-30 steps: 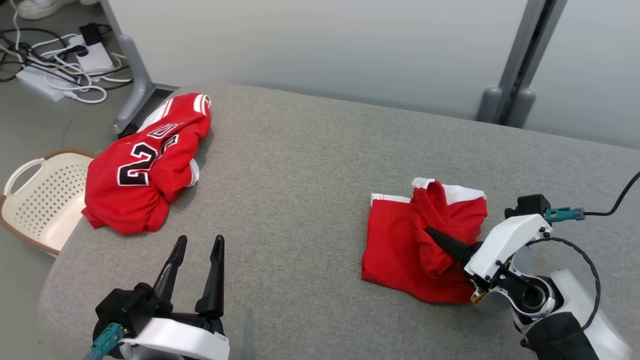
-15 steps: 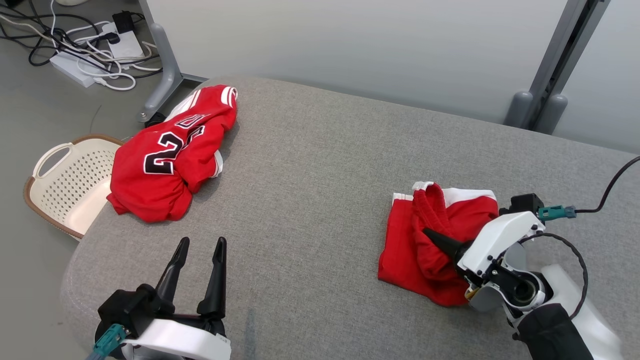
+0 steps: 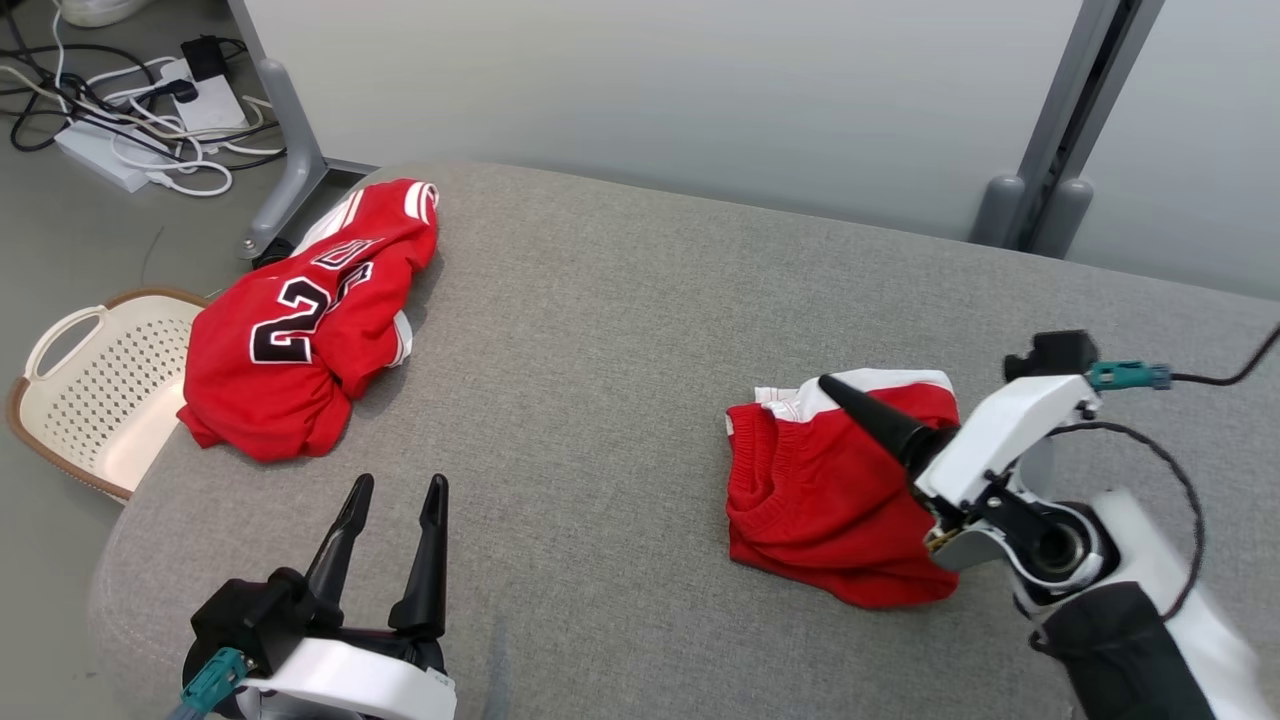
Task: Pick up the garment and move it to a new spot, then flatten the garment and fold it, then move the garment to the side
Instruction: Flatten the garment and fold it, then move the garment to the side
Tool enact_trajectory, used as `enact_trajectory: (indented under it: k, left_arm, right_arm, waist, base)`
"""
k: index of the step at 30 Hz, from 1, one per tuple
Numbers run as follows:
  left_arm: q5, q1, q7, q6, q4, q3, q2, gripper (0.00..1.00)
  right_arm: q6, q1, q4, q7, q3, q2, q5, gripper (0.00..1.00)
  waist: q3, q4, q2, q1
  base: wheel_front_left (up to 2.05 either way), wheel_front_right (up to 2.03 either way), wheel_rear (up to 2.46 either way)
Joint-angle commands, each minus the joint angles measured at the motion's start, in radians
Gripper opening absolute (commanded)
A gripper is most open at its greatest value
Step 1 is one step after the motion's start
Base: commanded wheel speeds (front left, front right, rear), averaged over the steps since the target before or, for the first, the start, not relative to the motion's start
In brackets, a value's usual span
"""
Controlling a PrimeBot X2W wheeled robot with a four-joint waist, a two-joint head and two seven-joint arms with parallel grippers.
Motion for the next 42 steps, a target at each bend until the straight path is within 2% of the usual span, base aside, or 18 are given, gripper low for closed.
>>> enact_trajectory:
  k: [1, 7, 9, 13, 18, 22, 32, 39, 40, 41, 42]
  left_arm:
    - [-0.002, -0.014, -0.005, 0.005, -0.001, 0.003, 0.004, 1.0]
    - [-0.006, -0.006, -0.005, 0.007, -0.003, 0.004, 0.004, 1.0]
    - [-0.006, -0.004, -0.005, 0.008, -0.004, 0.006, 0.004, 1.0]
    - [-0.007, -0.001, -0.006, 0.009, -0.005, 0.006, 0.003, 1.0]
    - [-0.007, -0.006, -0.006, 0.008, -0.005, 0.004, 0.001, 1.0]
    - [-0.005, -0.019, -0.006, 0.003, -0.005, -0.001, -0.003, 1.0]
    - [-0.005, -0.027, -0.006, -0.002, 0.007, -0.005, -0.013, 1.0]
    - [-0.003, -0.025, -0.006, -0.006, 0.012, 0.003, -0.021, 1.0]
    - [-0.002, -0.026, -0.006, -0.006, 0.013, 0.003, -0.022, 1.0]
    - [-0.001, -0.027, -0.007, -0.006, 0.013, 0.004, -0.023, 1.0]
    - [0.0, -0.028, -0.007, -0.006, 0.014, 0.006, -0.024, 1.0]
  right_arm:
    - [0.0, 0.021, -0.041, -0.019, -0.012, -0.031, 0.007, 1.0]
    - [0.001, 0.07, -0.122, -0.102, -0.055, -0.132, -0.072, 1.0]
    - [0.001, 0.092, -0.114, -0.126, -0.069, -0.161, -0.12, 1.0]
    - [0.001, 0.124, -0.072, -0.122, -0.083, -0.18, -0.194, 1.0]
    - [0.001, 0.129, -0.022, -0.073, -0.095, -0.151, -0.223, 1.0]
    - [0.001, 0.094, 0.047, 0.001, -0.131, -0.106, -0.198, 1.0]
    - [0.001, 0.002, 0.228, 0.178, -0.174, -0.073, -0.194, 1.0]
    - [0.0, -0.024, 0.266, 0.208, -0.195, -0.055, -0.175, 1.0]
    - [0.001, -0.028, 0.262, 0.21, -0.197, -0.051, -0.17, 0.56]
    - [0.001, -0.029, 0.257, 0.212, -0.198, -0.047, -0.166, 0.31]
    - [0.001, -0.029, 0.253, 0.213, -0.199, -0.044, -0.161, 0.0]
  waist:
    - [-0.001, -0.007, 0.0, 0.0]
    - [-0.002, -0.019, 0.0, 0.0]
    - [-0.004, -0.022, 0.0, 0.0]
    - [-0.006, -0.029, 0.0, 0.0]
    - [-0.004, -0.035, 0.0, 0.0]
    - [0.007, -0.031, 0.0, 0.0]
    - [0.028, 0.022, 0.0, 0.0]
    - [0.032, 0.045, 0.0, 0.0]
    - [0.033, 0.046, 0.0, 0.0]
    - [0.033, 0.046, 0.0, 0.0]
    - [0.033, 0.046, 0.0, 0.0]
  base:
    - [0.0, 0.0, 0.0]
    - [0.0, 0.0, 0.0]
    - [0.0, 0.0, 0.0]
    - [0.0, 0.0, 0.0]
    - [0.0, 0.0, 0.0]
    - [0.0, 0.0, 0.0]
    - [0.0, 0.0, 0.0]
    - [0.0, 0.0, 0.0]
    - [0.0, 0.0, 0.0]
    - [0.0, 0.0, 0.0]
    - [0.0, 0.0, 0.0]
